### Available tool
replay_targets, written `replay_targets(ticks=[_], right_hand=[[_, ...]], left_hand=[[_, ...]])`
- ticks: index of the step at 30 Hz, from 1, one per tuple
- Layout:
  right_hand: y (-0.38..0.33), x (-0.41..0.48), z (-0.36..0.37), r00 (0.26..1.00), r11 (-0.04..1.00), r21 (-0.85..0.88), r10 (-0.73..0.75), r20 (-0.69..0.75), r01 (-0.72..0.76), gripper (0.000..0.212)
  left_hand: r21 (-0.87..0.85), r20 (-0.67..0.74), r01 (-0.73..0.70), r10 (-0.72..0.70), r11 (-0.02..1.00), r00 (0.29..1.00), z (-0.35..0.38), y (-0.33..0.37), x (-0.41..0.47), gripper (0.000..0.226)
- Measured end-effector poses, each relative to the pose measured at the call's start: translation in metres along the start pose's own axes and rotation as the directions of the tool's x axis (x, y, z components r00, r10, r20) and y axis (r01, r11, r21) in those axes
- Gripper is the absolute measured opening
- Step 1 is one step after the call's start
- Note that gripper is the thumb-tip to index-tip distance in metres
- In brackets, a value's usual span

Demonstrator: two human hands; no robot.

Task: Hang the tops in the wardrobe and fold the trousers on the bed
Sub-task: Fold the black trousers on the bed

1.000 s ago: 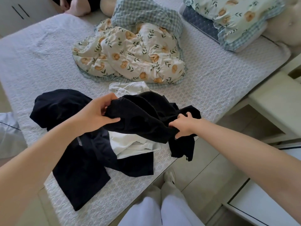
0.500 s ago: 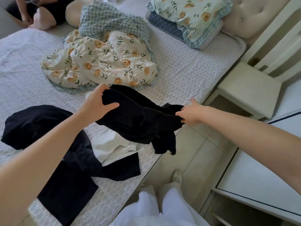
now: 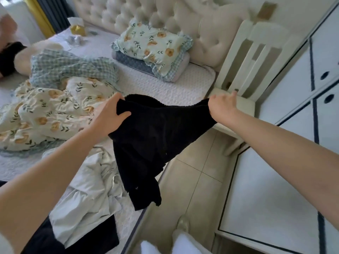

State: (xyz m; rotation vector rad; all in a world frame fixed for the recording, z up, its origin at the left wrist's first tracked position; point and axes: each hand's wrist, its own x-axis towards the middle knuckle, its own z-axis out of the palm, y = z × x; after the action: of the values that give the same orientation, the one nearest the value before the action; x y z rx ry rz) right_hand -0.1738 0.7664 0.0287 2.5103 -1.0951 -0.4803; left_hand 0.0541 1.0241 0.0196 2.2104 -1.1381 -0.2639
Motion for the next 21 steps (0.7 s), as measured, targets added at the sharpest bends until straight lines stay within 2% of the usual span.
replay_targets(ticks=[2,4,11,12,14,15,17,19,21], right_hand=[[0.038,0.012,-0.006,0.993,0.993,0.004,0.114,0.023,-0.114,0.024],[0.072,0.023,-0.009,0.979,0.978,0.046,0.200,0.024,-0.201,0.010],[0.161,0.030,-0.003,0.889,0.884,0.228,0.442,-0.117,-0.409,0.012],[0.169,0.027,-0.003,0.877,0.871,0.225,0.468,-0.109,-0.437,0.014],[0.185,0.020,-0.004,0.846,0.840,0.217,0.525,-0.094,-0.497,0.023],[0.192,0.015,-0.006,0.834,0.830,0.211,0.543,-0.094,-0.517,0.027],[0.206,0.006,-0.014,0.821,0.825,0.186,0.559,-0.120,-0.534,0.035],[0.217,-0.004,-0.022,0.804,0.823,0.155,0.567,-0.180,-0.546,0.039],[0.229,-0.012,-0.025,0.809,0.851,0.098,0.522,-0.271,-0.516,0.046]], left_hand=[[-0.014,-0.009,-0.046,0.046,0.999,0.999,0.016,0.032,0.029,0.025],[-0.047,-0.022,-0.081,0.080,0.996,0.997,0.030,0.064,0.058,0.024],[-0.159,0.009,-0.217,0.221,0.963,0.975,0.058,0.137,0.138,0.026],[-0.109,0.030,-0.252,0.257,0.962,0.966,0.061,0.144,0.148,0.027],[0.105,0.096,-0.317,0.308,0.943,0.947,0.062,0.161,0.167,0.029],[0.242,0.132,-0.362,0.339,0.900,0.932,0.063,0.168,0.177,0.030],[0.473,0.201,-0.469,0.427,0.746,0.882,0.063,0.183,0.195,0.031],[0.570,0.240,-0.544,0.508,0.616,0.827,0.064,0.200,0.212,0.027],[0.563,0.239,-0.601,0.585,0.566,0.775,0.063,0.216,0.225,0.019]])
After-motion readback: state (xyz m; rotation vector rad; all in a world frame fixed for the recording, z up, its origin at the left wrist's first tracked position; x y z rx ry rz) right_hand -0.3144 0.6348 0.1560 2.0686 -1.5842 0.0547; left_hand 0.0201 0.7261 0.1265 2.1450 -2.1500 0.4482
